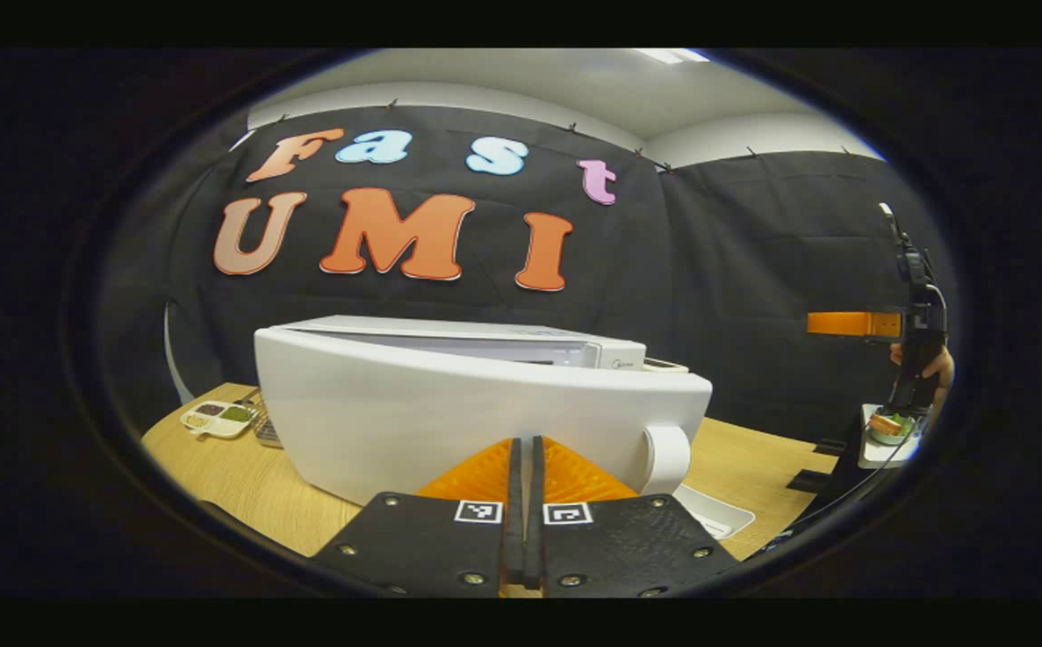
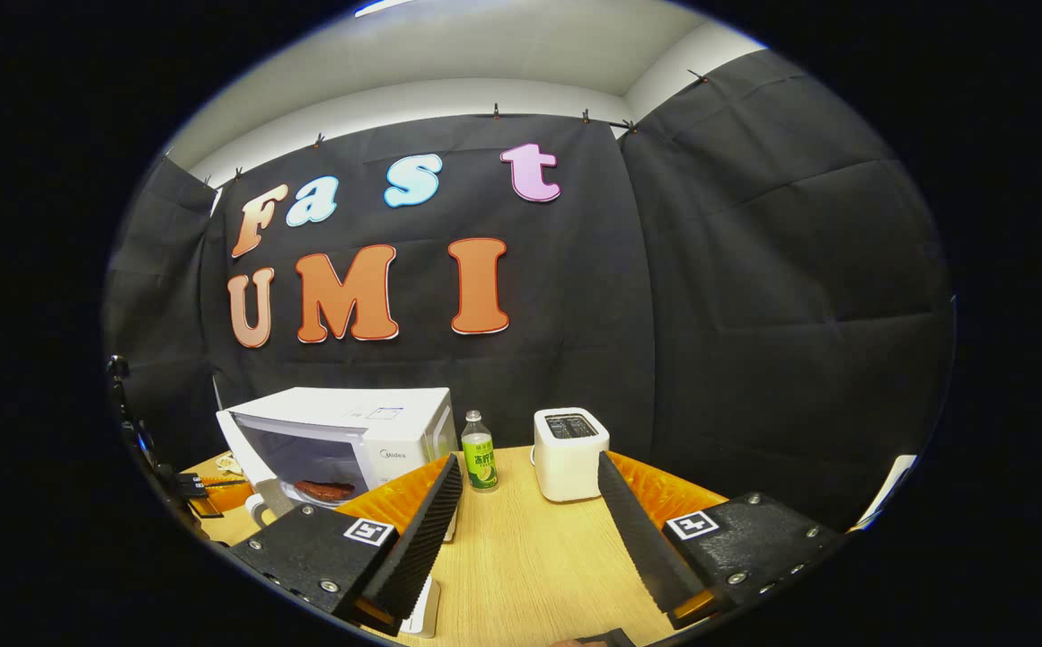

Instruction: Open the microwave oven with the left hand, put the food in, and close the microwave oven.

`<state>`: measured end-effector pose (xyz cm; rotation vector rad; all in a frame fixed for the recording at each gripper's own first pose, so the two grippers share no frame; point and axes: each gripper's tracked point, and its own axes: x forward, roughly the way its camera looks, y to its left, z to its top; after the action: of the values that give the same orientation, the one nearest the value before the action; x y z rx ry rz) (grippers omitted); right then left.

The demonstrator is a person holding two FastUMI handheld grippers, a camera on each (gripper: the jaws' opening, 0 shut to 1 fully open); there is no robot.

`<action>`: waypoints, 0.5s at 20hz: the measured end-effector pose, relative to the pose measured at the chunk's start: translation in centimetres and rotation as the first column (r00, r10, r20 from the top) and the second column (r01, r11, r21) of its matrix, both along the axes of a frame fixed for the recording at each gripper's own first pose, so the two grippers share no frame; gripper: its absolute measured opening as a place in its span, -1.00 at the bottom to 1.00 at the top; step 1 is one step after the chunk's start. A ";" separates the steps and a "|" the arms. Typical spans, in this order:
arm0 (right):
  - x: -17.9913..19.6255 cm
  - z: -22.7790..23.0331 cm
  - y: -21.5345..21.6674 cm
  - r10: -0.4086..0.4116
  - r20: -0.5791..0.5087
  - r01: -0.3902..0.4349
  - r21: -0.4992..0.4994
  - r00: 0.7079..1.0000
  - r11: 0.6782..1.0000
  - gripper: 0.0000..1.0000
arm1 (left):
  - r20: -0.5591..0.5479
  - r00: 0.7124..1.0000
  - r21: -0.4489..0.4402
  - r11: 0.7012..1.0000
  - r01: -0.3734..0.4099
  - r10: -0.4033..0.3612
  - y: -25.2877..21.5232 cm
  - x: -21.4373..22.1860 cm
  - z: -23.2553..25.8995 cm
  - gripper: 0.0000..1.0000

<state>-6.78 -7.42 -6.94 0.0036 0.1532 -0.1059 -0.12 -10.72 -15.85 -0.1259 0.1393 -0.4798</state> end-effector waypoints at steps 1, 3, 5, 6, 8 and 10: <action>-0.1 -0.1 -0.4 -0.006 0.001 0.006 0.001 1.000 1.000 0.89 | 0.004 1.000 0.017 1.000 -0.002 0.002 -0.5 0.7 0.0 -0.96; -0.3 -0.1 -0.8 -0.013 0.003 0.013 0.014 1.000 1.000 0.89 | 0.013 1.000 0.040 0.999 -0.018 0.017 -1.4 2.4 -0.2 -0.97; -0.2 -0.2 -1.3 -0.022 0.000 0.022 0.029 1.000 0.999 0.89 | 0.031 0.998 0.056 0.997 -0.059 0.057 -1.9 4.5 -0.5 -0.97; -0.2 -0.3 -1.6 -0.029 0.000 0.029 0.034 1.000 0.999 0.89 | 0.028 0.997 0.066 0.995 -0.075 0.073 -2.1 5.4 -1.1 -0.96; -0.3 -0.5 -2.4 -0.045 0.002 0.045 0.037 0.999 0.998 0.89 | 0.006 0.995 0.074 0.992 -0.098 0.098 -2.6 6.9 -2.1 -0.97; -0.5 -0.6 -3.2 -0.061 0.003 0.061 0.031 0.998 0.998 0.89 | 0.003 0.991 0.069 0.989 -0.133 0.133 -2.4 8.3 -2.4 -0.96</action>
<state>-7.32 -10.57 -7.55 0.0392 0.1511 -0.1648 8.19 -13.13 -18.25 -0.0674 0.1475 -0.3410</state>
